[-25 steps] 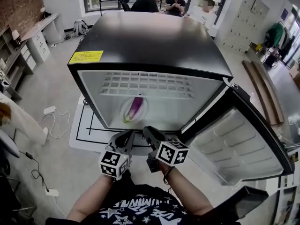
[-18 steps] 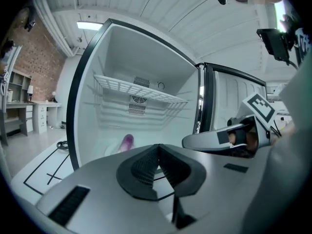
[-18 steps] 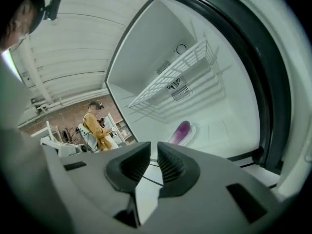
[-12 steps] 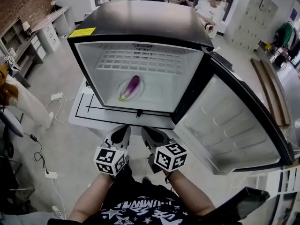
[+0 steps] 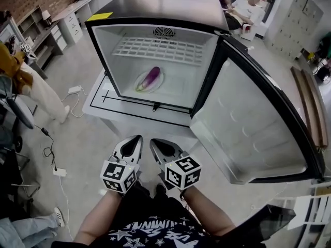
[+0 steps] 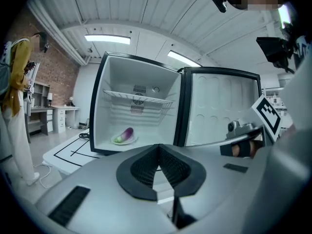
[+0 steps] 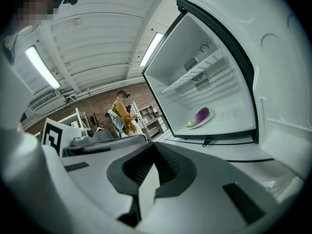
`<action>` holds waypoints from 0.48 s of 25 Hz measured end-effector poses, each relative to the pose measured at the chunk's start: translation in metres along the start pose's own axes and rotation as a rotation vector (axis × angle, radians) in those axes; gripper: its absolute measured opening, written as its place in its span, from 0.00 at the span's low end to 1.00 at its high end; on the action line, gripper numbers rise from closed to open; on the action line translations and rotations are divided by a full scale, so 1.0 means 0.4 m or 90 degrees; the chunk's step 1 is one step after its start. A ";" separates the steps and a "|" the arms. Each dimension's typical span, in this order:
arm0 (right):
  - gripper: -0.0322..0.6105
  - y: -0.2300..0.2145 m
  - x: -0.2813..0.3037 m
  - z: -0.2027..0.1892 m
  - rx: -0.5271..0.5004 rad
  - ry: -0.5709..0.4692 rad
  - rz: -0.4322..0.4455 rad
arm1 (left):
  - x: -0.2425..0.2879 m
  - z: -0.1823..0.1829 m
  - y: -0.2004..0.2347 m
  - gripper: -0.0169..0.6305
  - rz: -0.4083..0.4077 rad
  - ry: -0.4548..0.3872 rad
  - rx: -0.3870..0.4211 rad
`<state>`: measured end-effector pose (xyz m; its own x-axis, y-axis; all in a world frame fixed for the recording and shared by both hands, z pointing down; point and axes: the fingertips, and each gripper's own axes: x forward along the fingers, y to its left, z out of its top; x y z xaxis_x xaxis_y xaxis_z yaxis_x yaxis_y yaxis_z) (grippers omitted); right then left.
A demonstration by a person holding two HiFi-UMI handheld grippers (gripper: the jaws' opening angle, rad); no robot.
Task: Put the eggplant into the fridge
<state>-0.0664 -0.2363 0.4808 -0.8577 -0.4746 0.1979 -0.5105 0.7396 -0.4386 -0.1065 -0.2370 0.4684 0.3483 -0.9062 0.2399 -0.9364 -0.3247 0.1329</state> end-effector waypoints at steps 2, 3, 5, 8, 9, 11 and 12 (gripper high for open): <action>0.06 0.009 -0.006 -0.003 -0.013 0.000 0.005 | -0.002 -0.002 -0.010 0.04 0.001 0.004 0.001; 0.06 0.012 -0.007 -0.006 -0.020 0.001 0.006 | -0.001 -0.003 -0.014 0.04 0.001 0.004 0.000; 0.06 0.015 -0.007 -0.015 -0.024 0.004 0.008 | 0.004 -0.006 -0.021 0.04 -0.001 0.006 -0.001; 0.06 0.025 -0.010 -0.046 -0.012 0.012 0.006 | -0.007 -0.021 -0.042 0.04 -0.014 0.010 0.002; 0.06 0.031 -0.013 -0.059 -0.008 0.016 0.004 | -0.017 -0.028 -0.049 0.04 -0.018 0.011 0.003; 0.06 0.045 -0.015 -0.085 -0.003 0.023 -0.001 | -0.045 -0.042 -0.054 0.04 -0.020 0.010 0.002; 0.06 0.055 -0.014 -0.098 -0.001 0.027 -0.002 | -0.061 -0.049 -0.050 0.04 -0.018 0.009 0.000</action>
<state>-0.0753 -0.1985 0.5044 -0.8576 -0.4565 0.2368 -0.5137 0.7389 -0.4361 -0.0953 -0.2031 0.4788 0.3748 -0.8929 0.2497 -0.9263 -0.3496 0.1402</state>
